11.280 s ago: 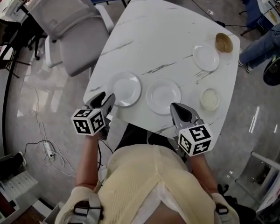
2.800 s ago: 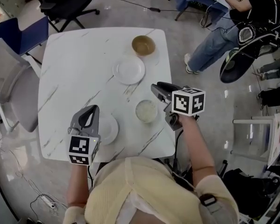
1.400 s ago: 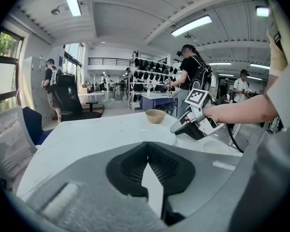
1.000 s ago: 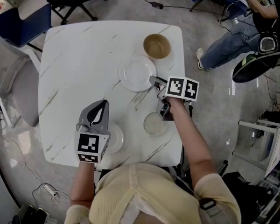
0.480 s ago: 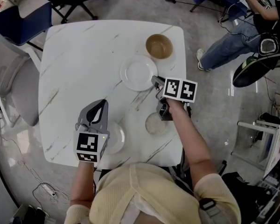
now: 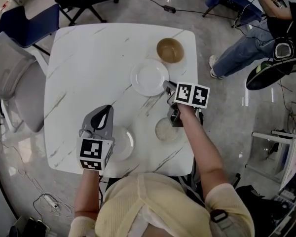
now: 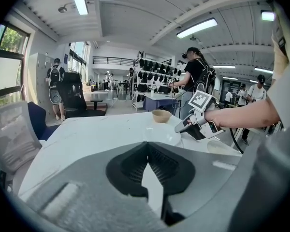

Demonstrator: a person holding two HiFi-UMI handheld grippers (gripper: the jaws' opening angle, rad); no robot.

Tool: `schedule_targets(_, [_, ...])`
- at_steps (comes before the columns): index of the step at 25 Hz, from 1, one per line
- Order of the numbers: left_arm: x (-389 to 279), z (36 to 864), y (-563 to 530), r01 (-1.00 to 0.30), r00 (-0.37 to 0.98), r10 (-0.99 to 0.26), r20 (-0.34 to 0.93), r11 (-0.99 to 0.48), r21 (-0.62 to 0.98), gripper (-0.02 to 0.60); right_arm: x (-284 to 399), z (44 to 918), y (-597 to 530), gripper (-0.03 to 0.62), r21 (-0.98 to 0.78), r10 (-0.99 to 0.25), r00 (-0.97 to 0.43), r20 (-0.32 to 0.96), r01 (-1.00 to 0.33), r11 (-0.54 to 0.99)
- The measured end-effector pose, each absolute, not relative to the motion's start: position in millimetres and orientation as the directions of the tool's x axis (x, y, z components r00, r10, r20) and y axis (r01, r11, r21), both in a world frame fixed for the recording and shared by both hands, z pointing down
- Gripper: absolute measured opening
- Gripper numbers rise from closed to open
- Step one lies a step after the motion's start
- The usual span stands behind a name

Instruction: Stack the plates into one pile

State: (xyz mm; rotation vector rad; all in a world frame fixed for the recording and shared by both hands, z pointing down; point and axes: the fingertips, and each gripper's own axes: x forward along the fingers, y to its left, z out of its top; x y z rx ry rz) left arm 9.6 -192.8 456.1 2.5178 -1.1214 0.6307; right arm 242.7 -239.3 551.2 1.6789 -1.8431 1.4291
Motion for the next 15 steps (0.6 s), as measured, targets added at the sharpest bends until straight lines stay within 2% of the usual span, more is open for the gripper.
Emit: schedule_targets(15, [-3.8,453.7,-183.0,-0.743,0.639,-0.605,0.476,-0.645,0.177,0.008,230.9,509.6,-234.1,0.025,-0.602,-0.736,-0.347,0.581,-0.792,-0.102])
